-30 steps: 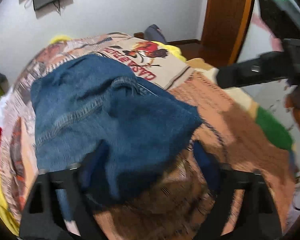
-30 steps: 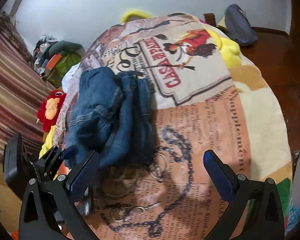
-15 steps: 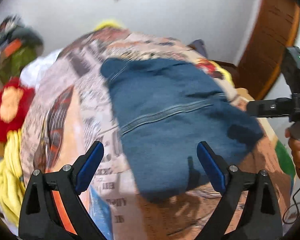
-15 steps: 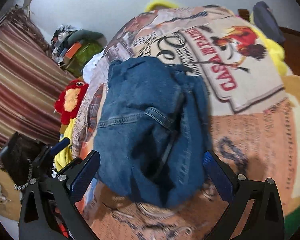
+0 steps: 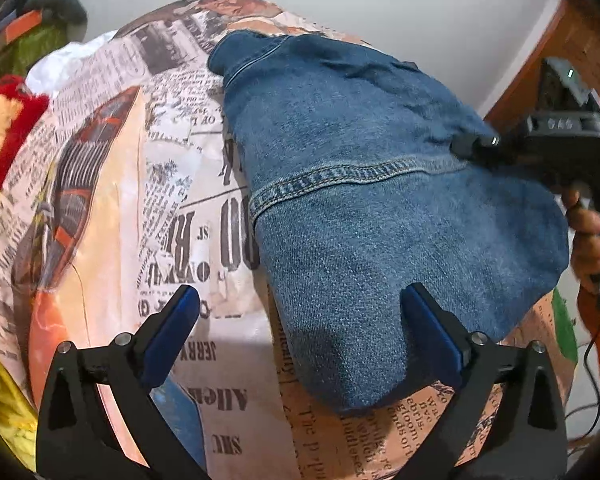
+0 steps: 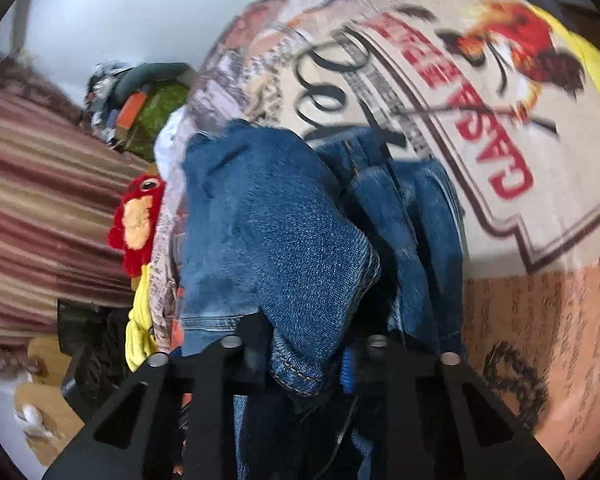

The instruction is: Fold large clothes

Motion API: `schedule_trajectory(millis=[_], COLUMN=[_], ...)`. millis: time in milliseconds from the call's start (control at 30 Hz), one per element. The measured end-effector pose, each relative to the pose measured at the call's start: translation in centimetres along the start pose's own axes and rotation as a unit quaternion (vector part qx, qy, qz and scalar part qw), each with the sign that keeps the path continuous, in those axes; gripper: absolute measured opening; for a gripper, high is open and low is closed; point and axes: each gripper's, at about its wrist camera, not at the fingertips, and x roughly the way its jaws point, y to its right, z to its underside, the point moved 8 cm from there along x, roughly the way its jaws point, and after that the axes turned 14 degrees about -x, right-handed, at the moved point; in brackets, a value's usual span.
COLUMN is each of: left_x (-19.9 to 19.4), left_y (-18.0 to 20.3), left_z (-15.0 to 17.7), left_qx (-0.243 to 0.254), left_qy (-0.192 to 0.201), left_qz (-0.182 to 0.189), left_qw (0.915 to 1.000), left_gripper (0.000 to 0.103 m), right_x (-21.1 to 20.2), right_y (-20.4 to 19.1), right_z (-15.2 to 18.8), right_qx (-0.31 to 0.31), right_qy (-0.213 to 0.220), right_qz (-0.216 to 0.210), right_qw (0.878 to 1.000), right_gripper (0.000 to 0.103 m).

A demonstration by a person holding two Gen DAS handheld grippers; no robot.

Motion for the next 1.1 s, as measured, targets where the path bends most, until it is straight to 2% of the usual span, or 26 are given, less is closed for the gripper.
schedule_trajectory(millis=[200,300,333,400,500,600,667,700,733,767,933,1033,1100], left_x=[0.0,0.4,0.6,1.1,1.4,1.3,1.0,0.9,0.7,0.4,-1.8,-2.7,-2.4], left_y=[1.7,1.8,1.7,1.4,1.2,1.4,1.5,1.6,1.6,1.6,1.9,2.2,2.1], left_z=[0.4,0.6,0.6,0.7,1.0,1.0,1.1,1.2,1.3,1.3,0.4,-1.0,-1.9], left_qx=[0.051,0.062,0.056,0.040,0.029,0.037,0.046,0.049,0.051,0.051,0.063,0.066,0.055], left_qy=[0.000,0.009,0.006,-0.008,-0.017,-0.011,-0.006,-0.003,-0.001,0.000,0.023,0.046,0.048], left_qz=[0.004,-0.004,-0.002,0.011,0.020,0.012,0.001,-0.003,-0.007,-0.009,-0.016,-0.024,-0.030], left_qw=[0.9987,0.9980,0.9984,0.9991,0.9992,0.9992,0.9989,0.9988,0.9987,0.9986,0.9976,0.9965,0.9969], left_gripper=[0.103,0.103,0.103,0.103,0.103,0.103,0.103,0.103,0.103,0.103,0.103,0.103,0.103], right_x=[-4.8,-4.3,-3.6,-2.6,-1.4,-1.6,-2.4,-2.8,-3.5,-4.2,-7.6,-8.5,-7.8], right_y=[-3.0,-2.2,-1.3,0.5,3.4,4.4,4.7,4.9,5.2,5.3,3.0,0.4,-0.9], right_z=[-2.6,-2.7,-2.4,-1.6,-0.2,0.5,0.7,0.7,0.8,0.8,1.6,2.2,2.9], right_qx=[-0.093,-0.119,-0.130,-0.140,-0.126,-0.131,-0.137,-0.141,-0.147,-0.152,-0.165,-0.175,-0.171], right_qy=[0.067,0.056,0.047,0.036,0.027,0.030,0.029,0.027,0.027,0.032,0.057,0.069,0.063], right_qz=[0.043,0.082,0.107,0.130,0.133,0.128,0.153,0.173,0.204,0.221,0.223,0.185,0.154], right_qw=[0.993,0.988,0.985,0.981,0.983,0.983,0.978,0.974,0.968,0.963,0.959,0.965,0.971], right_gripper=[0.018,0.018,0.018,0.018,0.019,0.021,0.038,0.058,0.069,0.070,0.070,0.071,0.071])
